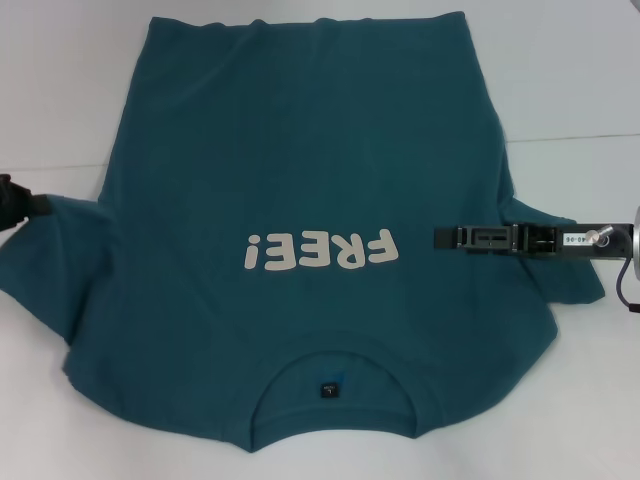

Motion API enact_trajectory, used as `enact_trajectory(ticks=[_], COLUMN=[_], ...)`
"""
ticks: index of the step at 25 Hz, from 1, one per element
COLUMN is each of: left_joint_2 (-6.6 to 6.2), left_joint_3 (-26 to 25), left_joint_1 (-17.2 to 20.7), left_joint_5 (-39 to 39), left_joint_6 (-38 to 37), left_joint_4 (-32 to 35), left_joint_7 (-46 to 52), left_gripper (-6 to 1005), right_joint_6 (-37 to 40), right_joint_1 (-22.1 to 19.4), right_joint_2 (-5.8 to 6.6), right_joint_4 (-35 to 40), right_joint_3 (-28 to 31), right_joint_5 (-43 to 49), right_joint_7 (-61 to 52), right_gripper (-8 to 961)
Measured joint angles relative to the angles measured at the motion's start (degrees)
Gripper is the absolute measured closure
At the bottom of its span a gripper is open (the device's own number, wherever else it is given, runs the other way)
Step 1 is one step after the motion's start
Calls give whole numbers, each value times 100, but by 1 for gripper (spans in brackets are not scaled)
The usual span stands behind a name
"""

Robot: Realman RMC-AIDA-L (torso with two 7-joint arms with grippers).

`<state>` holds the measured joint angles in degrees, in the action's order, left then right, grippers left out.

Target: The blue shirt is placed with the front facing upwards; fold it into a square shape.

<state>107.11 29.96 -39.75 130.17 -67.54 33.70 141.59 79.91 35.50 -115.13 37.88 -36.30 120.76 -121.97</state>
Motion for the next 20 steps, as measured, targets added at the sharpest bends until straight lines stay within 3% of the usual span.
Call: enact_trajectory(ticks=[11,20], left_joint_2=[-45,153], left_joint_3=[9,318], left_joint_1=[-36,-75], left_joint_5=[43,45], left_joint_6=[-265,-297], left_joint_4=[230,336], left_joint_7=[202,281], left_gripper=[998,997], right_joint_6=[4,-13], right_joint_1=[-17,-75], right_joint_2=[-1,-18], right_joint_4=[0,2], right_joint_3=[-5,-5], right_joint_5=[9,8], right_joint_7=[4,65], right_gripper=[11,11])
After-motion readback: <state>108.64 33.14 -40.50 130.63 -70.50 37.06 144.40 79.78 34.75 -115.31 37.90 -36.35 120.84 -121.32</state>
